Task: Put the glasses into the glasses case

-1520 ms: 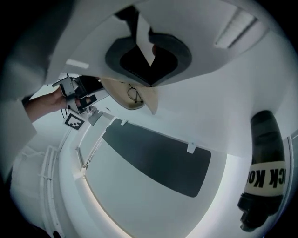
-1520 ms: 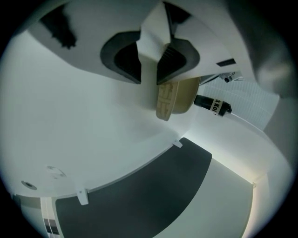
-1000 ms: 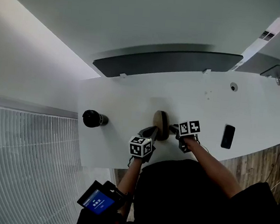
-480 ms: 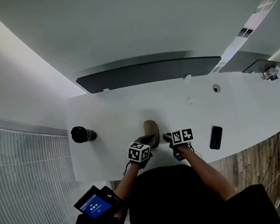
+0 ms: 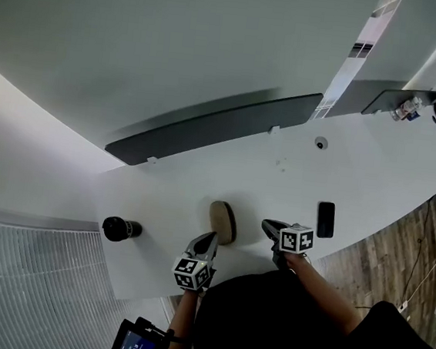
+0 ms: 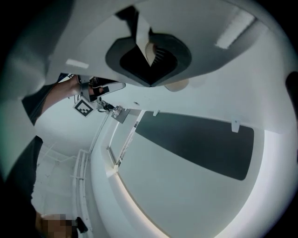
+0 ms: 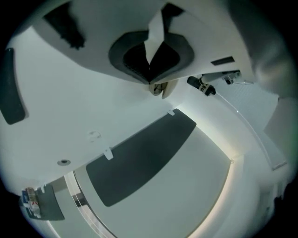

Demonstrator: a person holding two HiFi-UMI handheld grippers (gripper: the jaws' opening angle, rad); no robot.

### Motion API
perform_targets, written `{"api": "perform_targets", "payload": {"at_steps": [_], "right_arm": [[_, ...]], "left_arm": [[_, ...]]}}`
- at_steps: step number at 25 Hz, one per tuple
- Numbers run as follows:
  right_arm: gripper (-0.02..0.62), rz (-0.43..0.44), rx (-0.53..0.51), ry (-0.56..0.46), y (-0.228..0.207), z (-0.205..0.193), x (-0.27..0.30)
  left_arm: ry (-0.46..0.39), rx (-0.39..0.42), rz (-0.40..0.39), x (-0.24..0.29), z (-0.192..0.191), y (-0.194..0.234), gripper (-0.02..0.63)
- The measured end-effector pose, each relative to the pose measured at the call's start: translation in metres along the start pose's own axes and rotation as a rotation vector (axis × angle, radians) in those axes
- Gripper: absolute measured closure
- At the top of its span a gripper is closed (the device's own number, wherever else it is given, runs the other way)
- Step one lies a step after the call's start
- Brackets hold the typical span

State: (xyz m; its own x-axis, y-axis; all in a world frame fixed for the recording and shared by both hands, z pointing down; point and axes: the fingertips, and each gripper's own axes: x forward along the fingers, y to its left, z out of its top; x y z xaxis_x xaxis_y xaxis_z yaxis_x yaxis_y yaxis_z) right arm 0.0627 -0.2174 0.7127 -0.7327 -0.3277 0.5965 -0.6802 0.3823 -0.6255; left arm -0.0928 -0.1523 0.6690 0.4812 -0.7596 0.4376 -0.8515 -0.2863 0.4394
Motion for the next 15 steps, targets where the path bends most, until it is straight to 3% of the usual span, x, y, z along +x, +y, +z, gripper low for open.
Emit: {"api": "perform_targets", "payload": {"at_steps": [5,9,15], "right_arm": [[0.588,0.068,-0.177,-0.138,0.025,0.007,-0.027],[0.588,0.082,-0.229,-0.108,0.029,0.004,-0.020],[0.588,0.099,-0.329,-0.062,0.040,-0.001,-0.006]], "left_arm": [[-0.027,0.088,0.073,-0.036,0.004,-0.002,0.598],[-0.055,0.145,0.066,-0.037,0.002,-0.008,0.598],[-0.074,0.117,0.068,-0.026,0.006,-0.011,0.598]]}}
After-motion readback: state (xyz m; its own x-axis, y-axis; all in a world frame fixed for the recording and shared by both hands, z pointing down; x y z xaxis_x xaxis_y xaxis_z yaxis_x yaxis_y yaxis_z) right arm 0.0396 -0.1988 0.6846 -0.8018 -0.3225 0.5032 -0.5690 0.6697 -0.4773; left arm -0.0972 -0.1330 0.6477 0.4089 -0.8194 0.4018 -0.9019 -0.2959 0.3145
